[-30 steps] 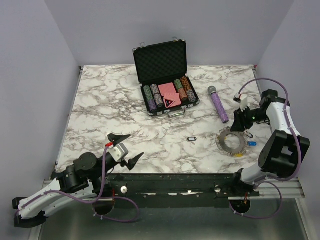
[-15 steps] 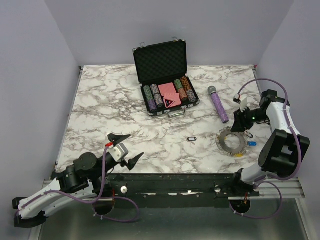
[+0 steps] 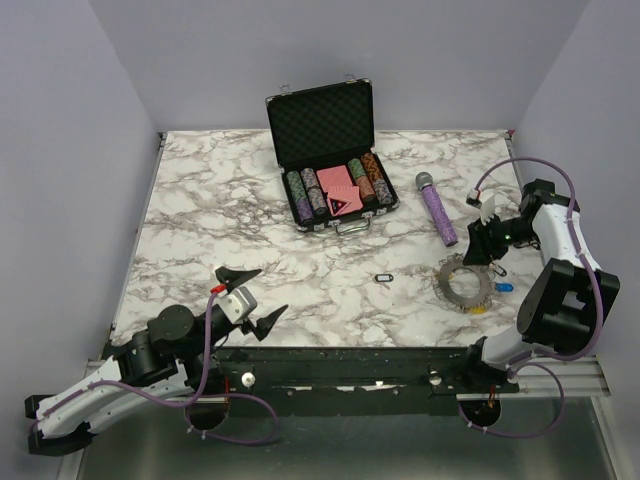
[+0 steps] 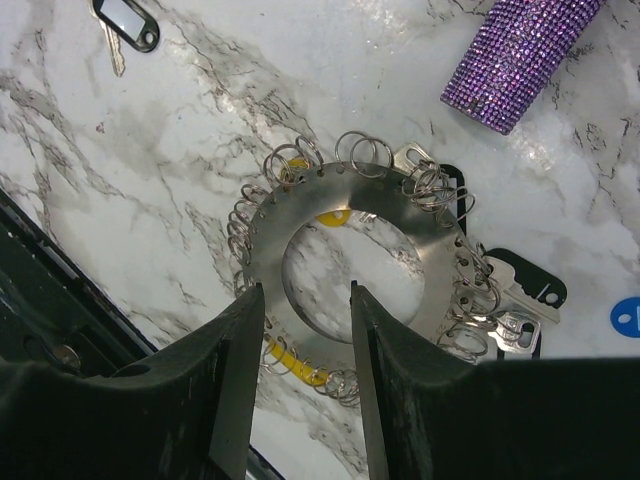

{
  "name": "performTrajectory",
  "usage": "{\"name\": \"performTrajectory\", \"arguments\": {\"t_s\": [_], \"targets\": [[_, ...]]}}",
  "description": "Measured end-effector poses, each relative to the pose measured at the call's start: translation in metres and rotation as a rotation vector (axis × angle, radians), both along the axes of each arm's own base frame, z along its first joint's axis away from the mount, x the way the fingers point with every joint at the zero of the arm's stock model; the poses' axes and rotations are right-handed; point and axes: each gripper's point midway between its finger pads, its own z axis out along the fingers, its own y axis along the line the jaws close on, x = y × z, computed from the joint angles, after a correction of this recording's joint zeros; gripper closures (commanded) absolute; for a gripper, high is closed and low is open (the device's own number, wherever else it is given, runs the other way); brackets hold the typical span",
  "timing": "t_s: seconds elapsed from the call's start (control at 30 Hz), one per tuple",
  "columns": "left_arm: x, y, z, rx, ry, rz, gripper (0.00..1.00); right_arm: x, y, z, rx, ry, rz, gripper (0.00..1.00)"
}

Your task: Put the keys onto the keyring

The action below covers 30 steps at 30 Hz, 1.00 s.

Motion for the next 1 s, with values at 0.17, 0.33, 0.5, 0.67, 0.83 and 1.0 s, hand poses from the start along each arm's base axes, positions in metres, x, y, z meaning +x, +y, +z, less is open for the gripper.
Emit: {"name": "performTrajectory", "arguments": {"t_s": [0.17,0.33,0.5,0.67,0.83,1.0], "targets": [[0.000,0.000,0.000,0.000,0.000,0.000,0.01,0.000,-0.002,-0.001,-0.008,0.005,-0.001,0.52],[0.000,0.000,0.000,0.000,0.000,0.000,0.01,0.001,-0.006,-0.006,-0.030,0.014,-0.005,0.52],[0.000,0.000,0.000,0.000,0.000,0.000,0.01,0.007,-0.010,-0.012,-0.045,0.011,-0.009,0.52],[0.000,0.000,0.000,0.000,0.000,0.002,0.01,0.014,-0.009,-0.024,-0.040,0.031,-0.014,0.54],[0.001,0.000,-0.001,0.001,0.001,0.004,0.01,0.028,-0.009,-0.029,-0.085,0.013,-0.054,0.58],[0.001,0.001,-0.001,0.002,0.001,0.006,0.01,0.043,-0.017,-0.034,-0.133,-0.013,-0.123,0.60]]}}
